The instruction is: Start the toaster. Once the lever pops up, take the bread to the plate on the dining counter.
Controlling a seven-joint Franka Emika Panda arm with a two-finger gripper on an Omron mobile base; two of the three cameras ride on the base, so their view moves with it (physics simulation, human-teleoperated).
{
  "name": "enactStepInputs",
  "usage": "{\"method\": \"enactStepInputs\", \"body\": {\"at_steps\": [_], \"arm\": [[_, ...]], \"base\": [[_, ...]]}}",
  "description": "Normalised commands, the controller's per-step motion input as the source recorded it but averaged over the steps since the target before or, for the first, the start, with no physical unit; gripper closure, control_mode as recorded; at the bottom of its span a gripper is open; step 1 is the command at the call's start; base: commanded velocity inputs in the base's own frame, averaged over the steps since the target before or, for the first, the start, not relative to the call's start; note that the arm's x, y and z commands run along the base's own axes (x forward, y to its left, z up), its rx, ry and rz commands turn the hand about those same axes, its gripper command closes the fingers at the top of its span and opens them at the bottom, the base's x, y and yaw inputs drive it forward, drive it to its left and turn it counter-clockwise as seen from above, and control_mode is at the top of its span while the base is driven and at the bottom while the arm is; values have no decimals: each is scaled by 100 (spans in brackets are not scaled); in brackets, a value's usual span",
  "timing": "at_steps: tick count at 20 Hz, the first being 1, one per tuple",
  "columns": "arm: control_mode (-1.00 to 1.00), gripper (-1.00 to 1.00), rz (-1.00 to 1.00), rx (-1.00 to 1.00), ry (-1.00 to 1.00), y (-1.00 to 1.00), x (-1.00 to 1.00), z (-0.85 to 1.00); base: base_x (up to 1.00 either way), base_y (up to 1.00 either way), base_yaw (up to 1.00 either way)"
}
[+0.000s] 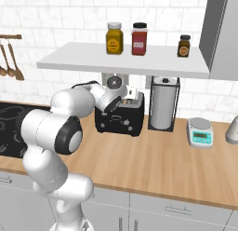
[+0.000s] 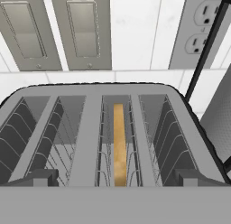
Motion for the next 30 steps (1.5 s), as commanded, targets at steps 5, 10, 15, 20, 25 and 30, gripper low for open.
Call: {"method": "enactStepInputs", "body": {"at_steps": [5, 10, 15, 20, 25, 30], "arm": [[-100, -100, 0, 0, 0, 0, 0, 0], [-100, -100, 0, 0, 0, 0, 0, 0], [-100, -100, 0, 0, 0, 0, 0, 0], [-100, -100, 0, 0, 0, 0, 0, 0], [-100, -100, 0, 0, 0, 0, 0, 0], [-100, -100, 0, 0, 0, 0, 0, 0]], "base": [[0, 0, 0], [0, 0, 0], [0, 0, 0], [0, 0, 0], [0, 0, 0], [0, 0, 0]]}}
